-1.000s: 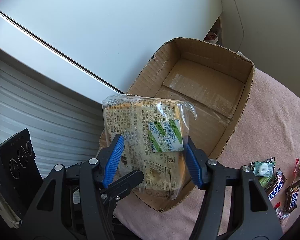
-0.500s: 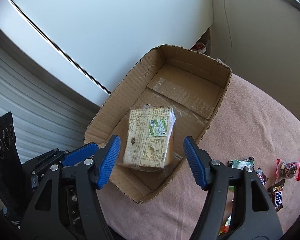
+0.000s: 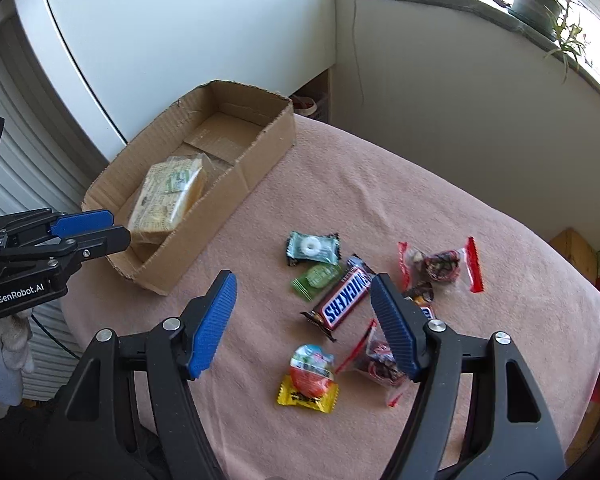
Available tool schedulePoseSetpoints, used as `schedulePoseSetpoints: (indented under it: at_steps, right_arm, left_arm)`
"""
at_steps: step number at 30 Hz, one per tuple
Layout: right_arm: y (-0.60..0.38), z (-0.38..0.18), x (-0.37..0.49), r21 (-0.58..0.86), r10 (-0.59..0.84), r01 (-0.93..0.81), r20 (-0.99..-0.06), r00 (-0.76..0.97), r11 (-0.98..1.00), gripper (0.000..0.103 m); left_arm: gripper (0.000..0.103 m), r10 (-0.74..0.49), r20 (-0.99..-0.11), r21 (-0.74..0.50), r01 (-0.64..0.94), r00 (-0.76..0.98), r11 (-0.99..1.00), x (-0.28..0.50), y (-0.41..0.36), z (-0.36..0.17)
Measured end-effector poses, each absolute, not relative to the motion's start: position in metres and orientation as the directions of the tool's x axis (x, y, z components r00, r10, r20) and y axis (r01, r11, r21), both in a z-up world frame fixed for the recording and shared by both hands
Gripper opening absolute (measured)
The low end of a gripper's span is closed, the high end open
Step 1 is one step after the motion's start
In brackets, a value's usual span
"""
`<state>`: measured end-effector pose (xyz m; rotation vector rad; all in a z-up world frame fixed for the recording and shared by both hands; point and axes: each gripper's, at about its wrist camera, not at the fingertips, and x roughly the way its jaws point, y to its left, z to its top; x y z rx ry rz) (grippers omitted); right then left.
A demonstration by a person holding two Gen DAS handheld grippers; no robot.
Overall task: Organize snacks
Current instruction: 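Grasp the red-green candy egg with left gripper while right grasps yellow snack cup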
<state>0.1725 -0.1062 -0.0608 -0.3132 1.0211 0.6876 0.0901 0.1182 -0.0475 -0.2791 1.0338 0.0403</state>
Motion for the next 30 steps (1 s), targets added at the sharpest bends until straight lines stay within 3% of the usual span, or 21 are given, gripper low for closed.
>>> schedulePoseSetpoints:
  at_steps: [9,18,30]
  right_arm:
    - [-0.204,-0.080,0.178,0.050,0.260,-0.496,-0.894,0.364,0.867,0.072]
    - [-0.299,-0.119,0.171,0.048,0.148,-0.300,-0.935,0.321,0.953,0.072]
    - [-0.306,-0.147,0.181,0.056,0.127,-0.258,-0.954,0.270,0.965,0.072]
  left_arm:
    - [0.037,-0.197,-0.868,-0.226,-0.010,0.455,0.974,0.107,0.061,-0.060]
    - [0.037,-0.335,-0.886,-0.318,0.107,0.321,0.942,0.125,0.005,-0.088]
    - [0.037,-0.341,-0.912,-0.320,0.127,0.229,0.939,0.142,-0.017,-0.115]
